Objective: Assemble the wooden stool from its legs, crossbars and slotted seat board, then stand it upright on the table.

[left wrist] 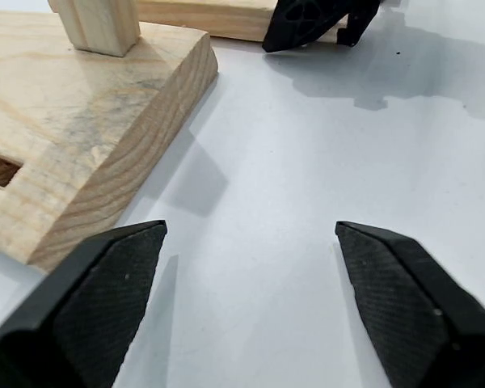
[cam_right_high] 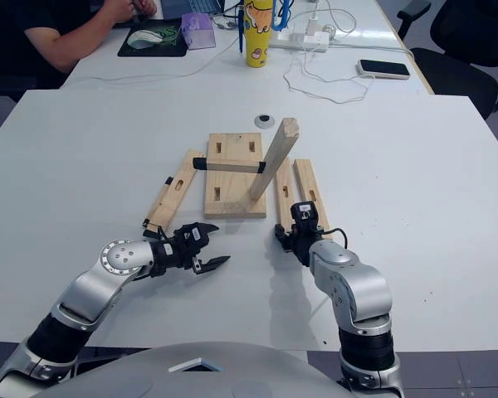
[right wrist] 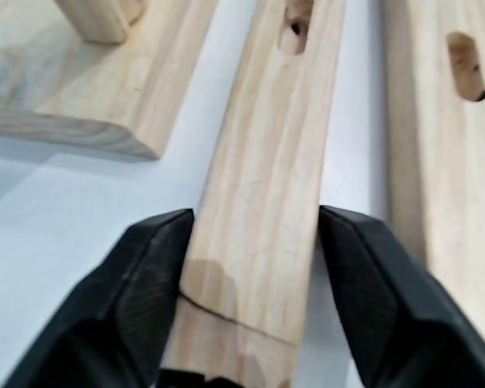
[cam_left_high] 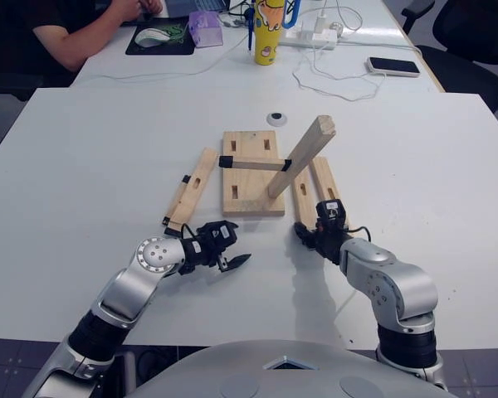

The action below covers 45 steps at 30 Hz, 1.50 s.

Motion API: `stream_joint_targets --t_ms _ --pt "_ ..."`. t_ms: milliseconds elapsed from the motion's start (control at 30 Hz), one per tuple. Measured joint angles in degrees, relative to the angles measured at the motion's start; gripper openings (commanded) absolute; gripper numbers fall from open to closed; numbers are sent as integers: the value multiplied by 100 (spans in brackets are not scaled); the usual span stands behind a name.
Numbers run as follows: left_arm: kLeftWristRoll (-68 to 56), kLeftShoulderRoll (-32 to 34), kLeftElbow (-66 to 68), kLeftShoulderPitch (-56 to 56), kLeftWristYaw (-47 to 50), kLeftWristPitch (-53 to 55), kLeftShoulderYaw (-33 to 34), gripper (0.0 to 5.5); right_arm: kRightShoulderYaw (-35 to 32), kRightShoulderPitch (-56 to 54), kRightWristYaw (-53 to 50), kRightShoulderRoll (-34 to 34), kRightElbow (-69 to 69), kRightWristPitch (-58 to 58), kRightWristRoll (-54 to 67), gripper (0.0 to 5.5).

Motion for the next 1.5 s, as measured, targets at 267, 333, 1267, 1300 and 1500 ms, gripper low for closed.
stream_joint_targets --t_ms 267,333,1267,1300,1500 --pt "-25 -103 128 -33 64 -46 102 389 -342 -113 -49 227 273 -409 -62 205" --pt "-58 -103 157 -73 65 -78 191 389 -611 -204 -136 312 273 -630 -106 205" --pt "-4829 -794 -774 -256 -123 1440 2741 389 -2790 -1816 2769 -1477 1657 15 7712 205" --pt "-5108 -792 -808 -284 -89 1533 2858 389 -2744 -1675 2735 -1456 1574 -45 7733 205" --pt "-7296 -812 -852 -596 632 1848 3707 389 -2591 -883 2951 -1536 1550 -302 8026 205"
